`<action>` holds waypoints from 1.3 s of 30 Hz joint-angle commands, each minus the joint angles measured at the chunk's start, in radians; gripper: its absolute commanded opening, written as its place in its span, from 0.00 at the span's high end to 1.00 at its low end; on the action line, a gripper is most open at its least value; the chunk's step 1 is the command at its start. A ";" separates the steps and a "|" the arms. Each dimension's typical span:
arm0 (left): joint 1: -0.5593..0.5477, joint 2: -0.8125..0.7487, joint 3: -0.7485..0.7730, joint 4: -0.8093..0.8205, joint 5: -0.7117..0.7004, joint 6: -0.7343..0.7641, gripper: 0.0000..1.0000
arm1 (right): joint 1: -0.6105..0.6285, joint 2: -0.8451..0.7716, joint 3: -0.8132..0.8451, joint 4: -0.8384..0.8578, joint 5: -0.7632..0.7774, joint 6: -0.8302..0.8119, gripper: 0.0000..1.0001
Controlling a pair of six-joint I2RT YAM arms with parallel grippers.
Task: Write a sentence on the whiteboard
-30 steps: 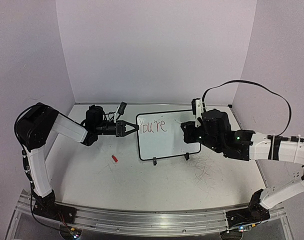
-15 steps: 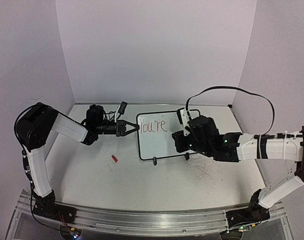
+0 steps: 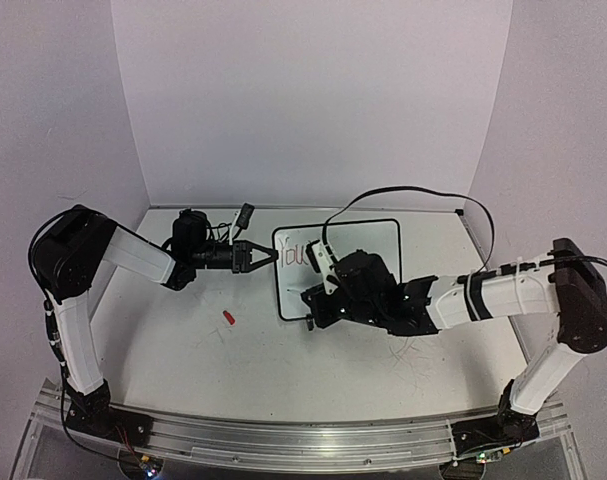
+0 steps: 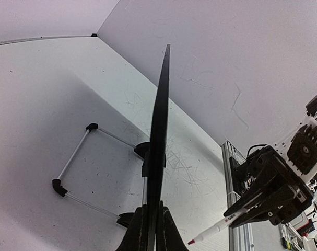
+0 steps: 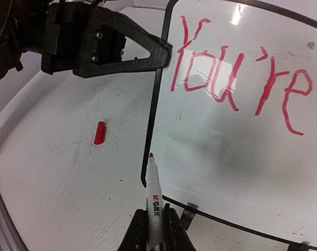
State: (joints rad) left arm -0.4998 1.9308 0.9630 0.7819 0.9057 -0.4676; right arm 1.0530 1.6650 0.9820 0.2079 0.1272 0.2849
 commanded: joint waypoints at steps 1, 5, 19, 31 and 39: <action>-0.020 -0.044 0.031 -0.025 0.016 0.017 1.00 | 0.016 0.051 0.068 0.054 -0.005 0.024 1.00; -0.021 -0.046 0.029 -0.026 0.012 0.021 1.00 | 0.017 0.068 0.082 0.039 0.064 0.055 1.00; -0.023 -0.037 0.036 -0.029 0.015 0.021 1.00 | 0.016 0.087 0.100 -0.006 0.170 0.085 1.00; -0.025 -0.034 0.039 -0.032 0.017 0.023 1.00 | 0.010 0.107 0.110 -0.010 0.184 0.091 1.00; -0.025 -0.036 0.040 -0.035 0.017 0.024 1.00 | 0.006 0.131 0.130 -0.012 0.192 0.083 1.00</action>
State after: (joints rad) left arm -0.5024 1.9306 0.9630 0.7746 0.9051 -0.4593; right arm 1.0645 1.7756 1.0644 0.1892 0.2894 0.3679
